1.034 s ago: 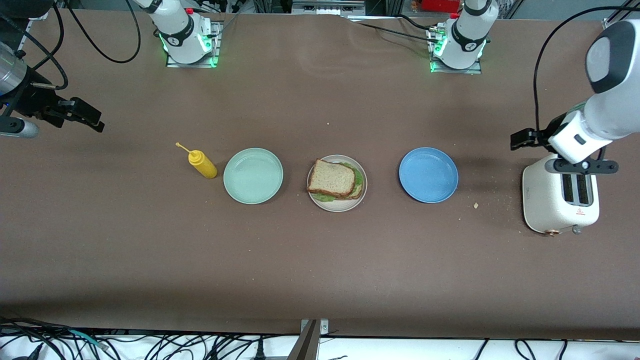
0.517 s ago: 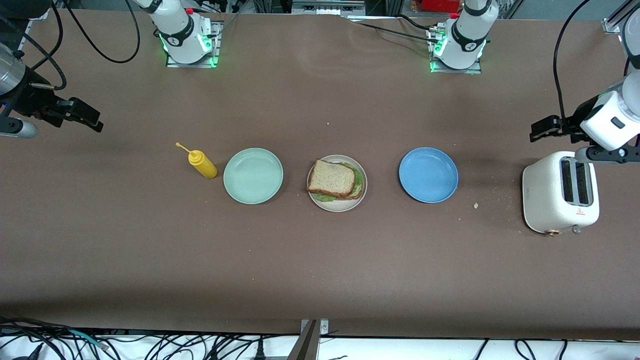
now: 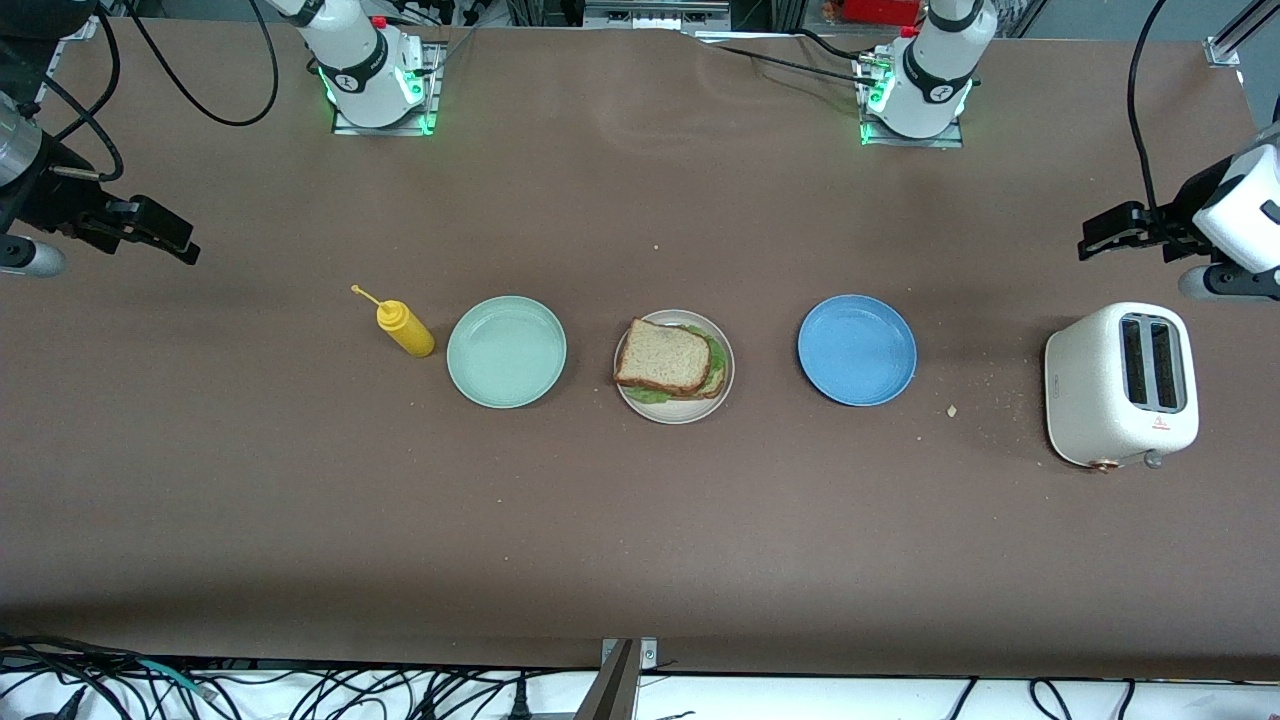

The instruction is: Make sandwich in beige plate with both arms

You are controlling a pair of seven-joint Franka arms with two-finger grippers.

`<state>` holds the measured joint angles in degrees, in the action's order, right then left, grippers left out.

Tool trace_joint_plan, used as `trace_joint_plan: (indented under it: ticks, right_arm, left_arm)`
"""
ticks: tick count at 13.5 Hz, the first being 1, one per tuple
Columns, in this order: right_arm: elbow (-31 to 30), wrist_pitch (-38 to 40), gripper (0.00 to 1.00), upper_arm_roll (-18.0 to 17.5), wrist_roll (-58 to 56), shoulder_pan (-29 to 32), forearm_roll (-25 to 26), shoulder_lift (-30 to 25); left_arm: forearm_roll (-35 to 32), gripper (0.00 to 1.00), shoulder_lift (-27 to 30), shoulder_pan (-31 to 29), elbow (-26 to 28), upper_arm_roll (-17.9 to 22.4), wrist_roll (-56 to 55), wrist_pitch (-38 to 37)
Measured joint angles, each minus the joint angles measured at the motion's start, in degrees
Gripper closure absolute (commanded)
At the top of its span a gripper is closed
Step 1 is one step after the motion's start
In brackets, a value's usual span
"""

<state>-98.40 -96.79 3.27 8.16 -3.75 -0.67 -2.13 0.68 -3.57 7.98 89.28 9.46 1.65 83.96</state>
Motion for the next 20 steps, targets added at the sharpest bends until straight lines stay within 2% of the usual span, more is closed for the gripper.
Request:
trace_joint_plan:
  ticks: [8,17,20]
  right_arm:
    - [0.0,0.0,0.00,-0.2,0.0,0.0,0.0,0.0]
    - [0.0,0.0,0.00,-0.1,0.0,0.0,0.0,0.0]
    - [0.0,0.0,0.00,-0.1,-0.1,0.0,0.0,0.0]
  left_arm:
    - [0.0,0.00,0.3,-0.1,-3.7,-0.6,0.0,-6.6]
    - [0.0,0.00,0.3,-0.4,-4.3,-2.6,0.0,-6.5]
    - [0.0,0.00,0.3,-0.4,-4.4,-3.5,0.0,-4.2]
